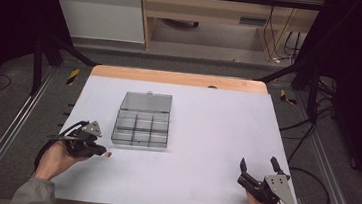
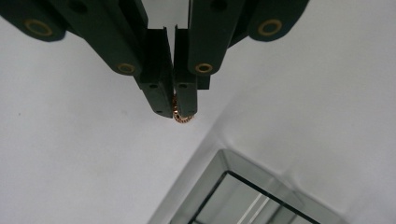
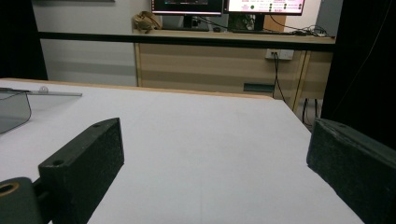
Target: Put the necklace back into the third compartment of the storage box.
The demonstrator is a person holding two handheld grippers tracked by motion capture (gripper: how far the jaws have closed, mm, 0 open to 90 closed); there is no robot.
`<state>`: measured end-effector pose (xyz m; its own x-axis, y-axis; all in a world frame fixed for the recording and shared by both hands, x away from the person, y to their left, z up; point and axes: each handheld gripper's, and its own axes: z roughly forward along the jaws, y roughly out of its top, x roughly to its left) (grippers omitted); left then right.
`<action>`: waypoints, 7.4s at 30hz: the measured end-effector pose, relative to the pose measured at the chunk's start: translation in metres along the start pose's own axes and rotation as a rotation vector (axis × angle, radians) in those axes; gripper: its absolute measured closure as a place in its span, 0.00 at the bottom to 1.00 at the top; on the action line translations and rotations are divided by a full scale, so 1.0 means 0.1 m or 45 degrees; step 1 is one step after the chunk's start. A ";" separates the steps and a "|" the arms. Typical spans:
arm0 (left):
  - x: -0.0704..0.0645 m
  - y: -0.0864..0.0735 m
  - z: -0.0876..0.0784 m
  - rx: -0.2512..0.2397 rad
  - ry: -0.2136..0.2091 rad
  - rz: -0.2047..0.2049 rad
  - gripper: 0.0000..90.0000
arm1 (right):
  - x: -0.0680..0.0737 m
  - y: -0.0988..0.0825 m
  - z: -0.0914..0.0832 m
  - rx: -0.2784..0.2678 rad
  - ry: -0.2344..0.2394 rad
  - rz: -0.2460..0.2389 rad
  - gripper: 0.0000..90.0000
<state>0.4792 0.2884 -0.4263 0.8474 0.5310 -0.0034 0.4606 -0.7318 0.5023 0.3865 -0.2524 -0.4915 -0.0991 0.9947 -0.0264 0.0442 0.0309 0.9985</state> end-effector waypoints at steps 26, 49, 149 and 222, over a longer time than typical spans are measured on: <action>-0.16 -0.09 -0.36 -0.567 0.063 -0.047 0.96 | 0.00 0.00 -0.01 -0.007 0.005 0.001 0.05; -0.21 -0.12 -0.55 -0.872 0.178 -0.137 0.96 | 0.00 0.00 -0.01 -0.009 0.006 0.004 0.05; -0.26 0.60 -0.45 -1.105 0.335 -0.228 0.95 | -0.01 0.00 -0.01 -0.013 -0.006 0.010 0.04; -0.12 1.20 0.65 -0.869 0.196 -0.299 0.95 | -0.01 0.00 0.00 0.000 -0.017 0.014 0.04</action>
<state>0.5417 0.1664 -0.4226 0.6768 0.7317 -0.0806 0.3159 -0.1898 0.9296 0.3868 -0.2532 -0.4914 -0.0852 0.9962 -0.0158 0.0454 0.0197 0.9988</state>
